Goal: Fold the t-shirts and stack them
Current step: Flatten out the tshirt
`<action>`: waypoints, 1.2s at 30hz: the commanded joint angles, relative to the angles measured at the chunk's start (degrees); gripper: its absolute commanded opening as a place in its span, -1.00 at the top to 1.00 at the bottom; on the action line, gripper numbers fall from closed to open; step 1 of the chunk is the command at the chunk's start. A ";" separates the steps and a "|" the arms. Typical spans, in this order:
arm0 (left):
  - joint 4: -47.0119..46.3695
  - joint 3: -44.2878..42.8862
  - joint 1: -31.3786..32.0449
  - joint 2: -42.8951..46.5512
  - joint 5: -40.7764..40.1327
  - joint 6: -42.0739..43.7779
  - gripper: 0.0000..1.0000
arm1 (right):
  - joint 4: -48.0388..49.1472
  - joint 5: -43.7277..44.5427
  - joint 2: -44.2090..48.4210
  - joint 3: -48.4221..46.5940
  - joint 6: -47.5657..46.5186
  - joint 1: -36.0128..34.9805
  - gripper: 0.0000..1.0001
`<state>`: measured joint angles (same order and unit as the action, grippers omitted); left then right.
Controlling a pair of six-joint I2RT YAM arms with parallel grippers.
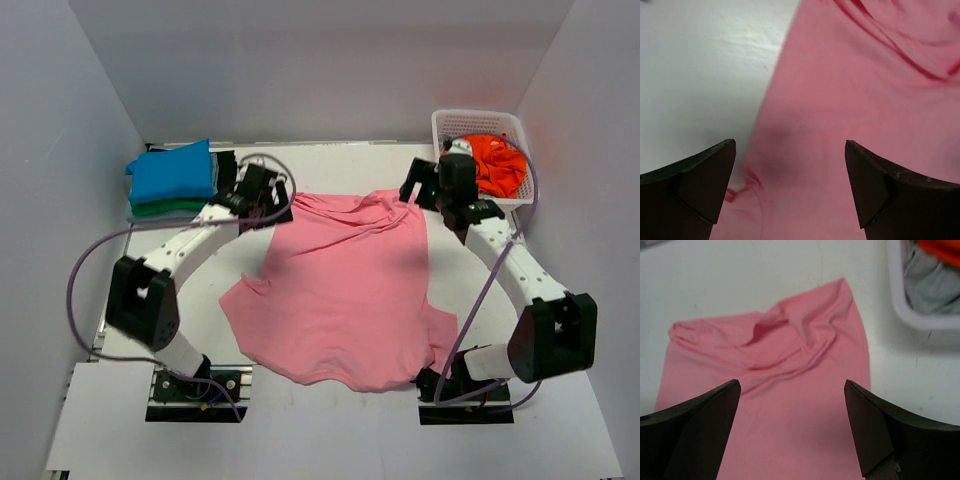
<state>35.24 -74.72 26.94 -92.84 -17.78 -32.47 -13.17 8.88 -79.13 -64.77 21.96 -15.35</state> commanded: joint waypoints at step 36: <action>7.81 -20.66 -9.62 -37.49 -5.07 -12.63 -1.00 | -4.67 -6.06 -9.39 21.33 10.29 -5.39 -0.80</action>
<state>36.77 -87.81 19.00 -121.05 -24.88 -47.11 -11.79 2.90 -91.09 -48.66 28.99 -19.90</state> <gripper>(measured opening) 0.997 0.900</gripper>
